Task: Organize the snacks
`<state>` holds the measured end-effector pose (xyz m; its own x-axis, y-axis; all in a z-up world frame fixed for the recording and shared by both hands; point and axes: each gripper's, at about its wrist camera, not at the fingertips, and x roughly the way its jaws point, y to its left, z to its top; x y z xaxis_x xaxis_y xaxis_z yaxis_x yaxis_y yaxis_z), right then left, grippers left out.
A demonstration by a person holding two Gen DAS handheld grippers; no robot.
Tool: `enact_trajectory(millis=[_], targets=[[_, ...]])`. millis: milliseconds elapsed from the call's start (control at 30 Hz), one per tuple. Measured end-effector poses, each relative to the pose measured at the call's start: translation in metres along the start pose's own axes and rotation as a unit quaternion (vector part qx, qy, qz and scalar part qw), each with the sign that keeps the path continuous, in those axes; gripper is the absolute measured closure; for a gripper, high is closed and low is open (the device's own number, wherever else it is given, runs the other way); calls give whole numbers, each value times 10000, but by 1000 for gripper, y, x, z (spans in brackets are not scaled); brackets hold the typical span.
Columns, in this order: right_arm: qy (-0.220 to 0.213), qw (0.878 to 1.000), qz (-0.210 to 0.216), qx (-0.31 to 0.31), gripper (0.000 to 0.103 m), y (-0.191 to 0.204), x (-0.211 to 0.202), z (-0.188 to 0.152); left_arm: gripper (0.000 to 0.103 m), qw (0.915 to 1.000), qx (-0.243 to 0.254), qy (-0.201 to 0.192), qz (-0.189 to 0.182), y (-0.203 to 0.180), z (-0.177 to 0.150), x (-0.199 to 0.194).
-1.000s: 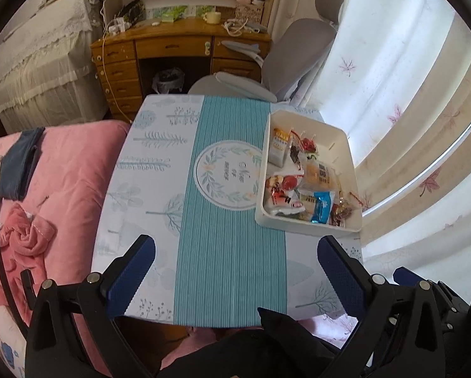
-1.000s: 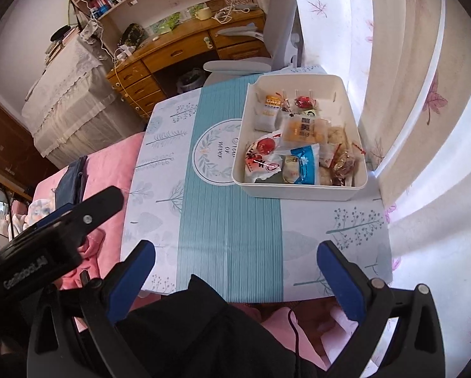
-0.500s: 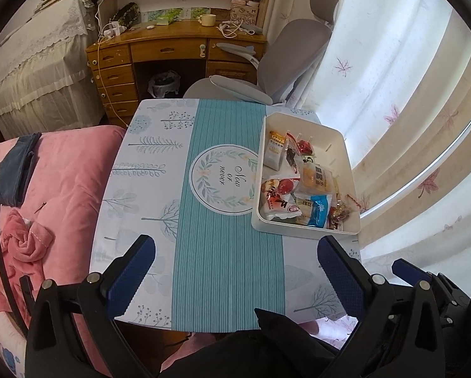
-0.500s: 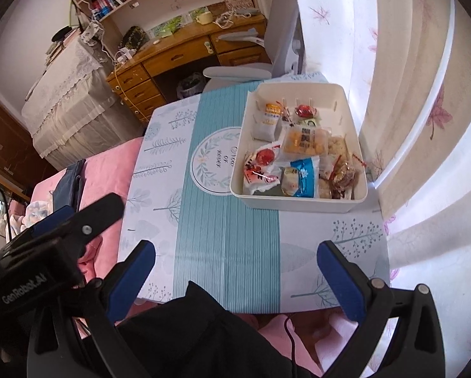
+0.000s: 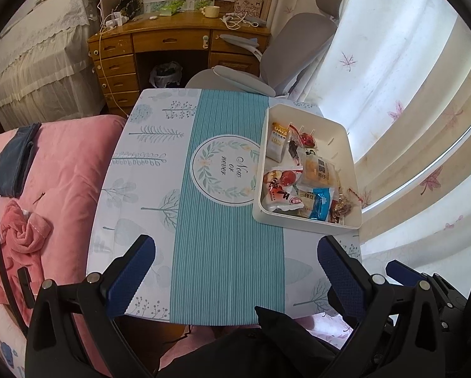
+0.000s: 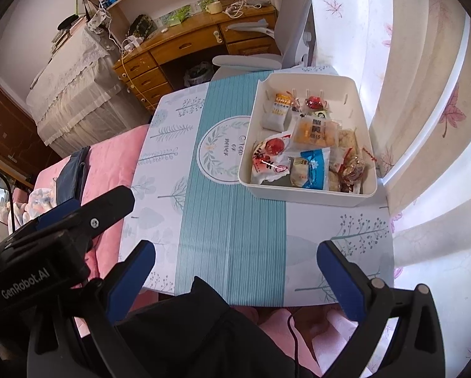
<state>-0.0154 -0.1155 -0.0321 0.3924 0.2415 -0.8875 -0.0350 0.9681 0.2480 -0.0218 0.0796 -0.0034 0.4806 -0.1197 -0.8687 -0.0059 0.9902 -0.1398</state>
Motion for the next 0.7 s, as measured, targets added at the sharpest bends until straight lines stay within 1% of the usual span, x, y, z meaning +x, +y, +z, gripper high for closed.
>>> enact_trajectory(millis=[367,700], targets=[[105,9999,61,11,0,-1,3,-5,1,10000,-17,41,41,1,-5,-1],[84,9999,99,31,0,-1,1,-7,1,10000,-18,24,78,1,-6,-4]])
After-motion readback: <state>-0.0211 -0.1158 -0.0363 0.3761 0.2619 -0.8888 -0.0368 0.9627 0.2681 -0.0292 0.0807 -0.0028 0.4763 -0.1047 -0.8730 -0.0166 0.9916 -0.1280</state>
